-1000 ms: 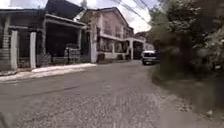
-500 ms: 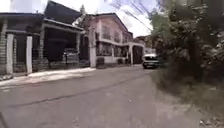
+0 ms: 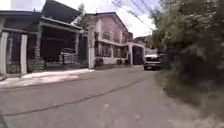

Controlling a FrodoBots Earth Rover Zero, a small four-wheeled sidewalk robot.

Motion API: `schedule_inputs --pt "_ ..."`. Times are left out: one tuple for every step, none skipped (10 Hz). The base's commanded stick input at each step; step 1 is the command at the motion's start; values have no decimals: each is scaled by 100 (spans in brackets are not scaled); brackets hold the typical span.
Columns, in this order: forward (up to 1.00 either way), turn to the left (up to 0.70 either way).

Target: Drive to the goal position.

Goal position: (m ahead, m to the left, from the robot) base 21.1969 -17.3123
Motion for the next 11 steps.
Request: schedule_inputs --pt "85 0" --pt "85 0" --pt "85 -17" --pt "85 -27" --pt "85 -16" --pt "85 0" --pt "85 0" --pt "85 0" --pt "85 0" --pt "85 0" --pt "85 0"
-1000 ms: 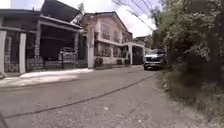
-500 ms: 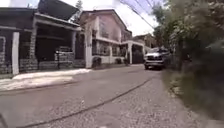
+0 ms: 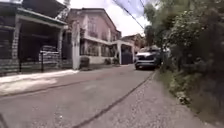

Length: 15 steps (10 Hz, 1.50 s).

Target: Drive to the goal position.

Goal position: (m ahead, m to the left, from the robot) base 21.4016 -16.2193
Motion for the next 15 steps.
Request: schedule_inputs --pt "85 0" --pt "85 0" --pt "85 0" --pt "85 0" --pt "85 0" --pt "85 0" --pt "85 0" --pt "85 0" --pt "85 -9" --pt "85 -27" --pt "85 -27" --pt "85 -12" --pt "85 0" --pt "85 0" --pt "85 0"
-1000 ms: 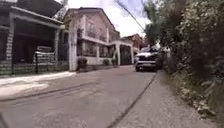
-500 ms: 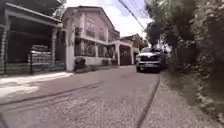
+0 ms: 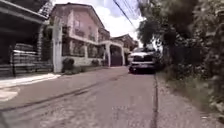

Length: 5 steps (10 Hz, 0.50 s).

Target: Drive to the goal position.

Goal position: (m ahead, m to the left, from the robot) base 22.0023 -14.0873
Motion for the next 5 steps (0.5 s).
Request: schedule_inputs --pt "85 0" --pt "85 0" --pt "85 0" --pt "85 0" --pt "85 0"
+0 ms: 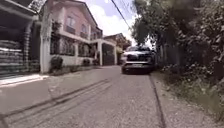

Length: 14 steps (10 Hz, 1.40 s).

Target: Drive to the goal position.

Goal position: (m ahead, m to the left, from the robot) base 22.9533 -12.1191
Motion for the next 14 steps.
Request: schedule_inputs --pt "85 0" --pt "85 14" --pt "85 27" --pt "85 5" --pt "85 0" --pt "85 0" --pt "85 0" --pt "85 0" --pt "85 0" --pt "85 0" --pt "85 0" --pt "85 0" --pt "85 0" --pt "85 0"
